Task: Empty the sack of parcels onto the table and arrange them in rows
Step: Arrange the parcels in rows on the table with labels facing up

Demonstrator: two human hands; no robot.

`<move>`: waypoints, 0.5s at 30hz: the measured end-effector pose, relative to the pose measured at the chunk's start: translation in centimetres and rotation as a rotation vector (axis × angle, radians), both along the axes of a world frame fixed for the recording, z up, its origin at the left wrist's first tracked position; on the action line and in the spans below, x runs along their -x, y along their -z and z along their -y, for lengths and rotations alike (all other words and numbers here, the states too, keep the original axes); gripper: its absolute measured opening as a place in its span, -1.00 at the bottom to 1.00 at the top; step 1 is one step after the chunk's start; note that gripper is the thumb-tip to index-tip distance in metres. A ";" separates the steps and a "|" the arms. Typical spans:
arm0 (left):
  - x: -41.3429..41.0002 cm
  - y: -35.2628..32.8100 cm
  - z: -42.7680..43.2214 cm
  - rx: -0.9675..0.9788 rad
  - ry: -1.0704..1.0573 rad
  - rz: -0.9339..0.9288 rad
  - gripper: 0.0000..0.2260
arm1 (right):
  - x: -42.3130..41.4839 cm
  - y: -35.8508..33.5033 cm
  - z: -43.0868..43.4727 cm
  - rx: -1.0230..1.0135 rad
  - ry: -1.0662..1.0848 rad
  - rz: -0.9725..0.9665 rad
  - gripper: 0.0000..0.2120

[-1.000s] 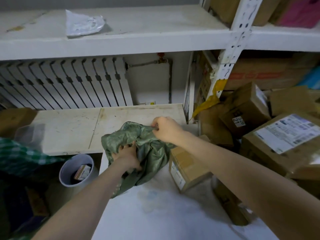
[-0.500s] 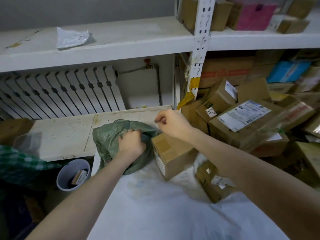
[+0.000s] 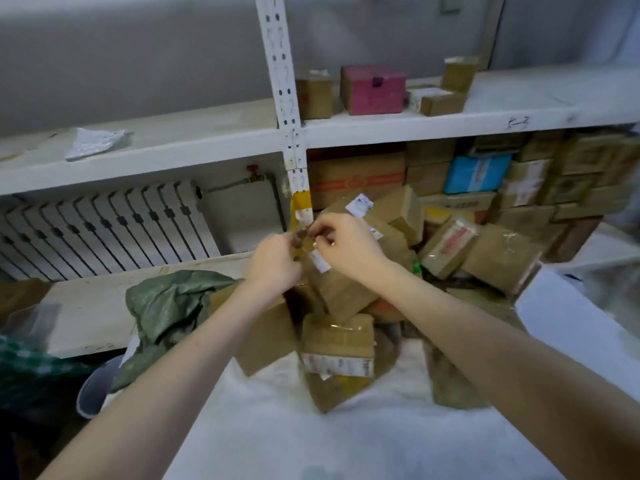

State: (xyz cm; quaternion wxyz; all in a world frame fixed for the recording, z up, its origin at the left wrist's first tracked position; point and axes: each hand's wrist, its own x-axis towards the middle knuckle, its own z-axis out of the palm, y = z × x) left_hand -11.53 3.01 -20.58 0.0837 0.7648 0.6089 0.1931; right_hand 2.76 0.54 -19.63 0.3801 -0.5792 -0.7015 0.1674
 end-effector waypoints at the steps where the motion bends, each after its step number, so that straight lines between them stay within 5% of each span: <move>1: -2.4 -0.6 0.9 -0.026 0.004 0.004 -0.72 | -2.9 -0.1 0.9 -0.011 0.020 0.000 -0.77; 15: -19.8 -3.3 5.2 -0.107 0.071 0.005 -0.74 | -22.0 1.2 5.3 0.019 0.192 -0.036 -0.57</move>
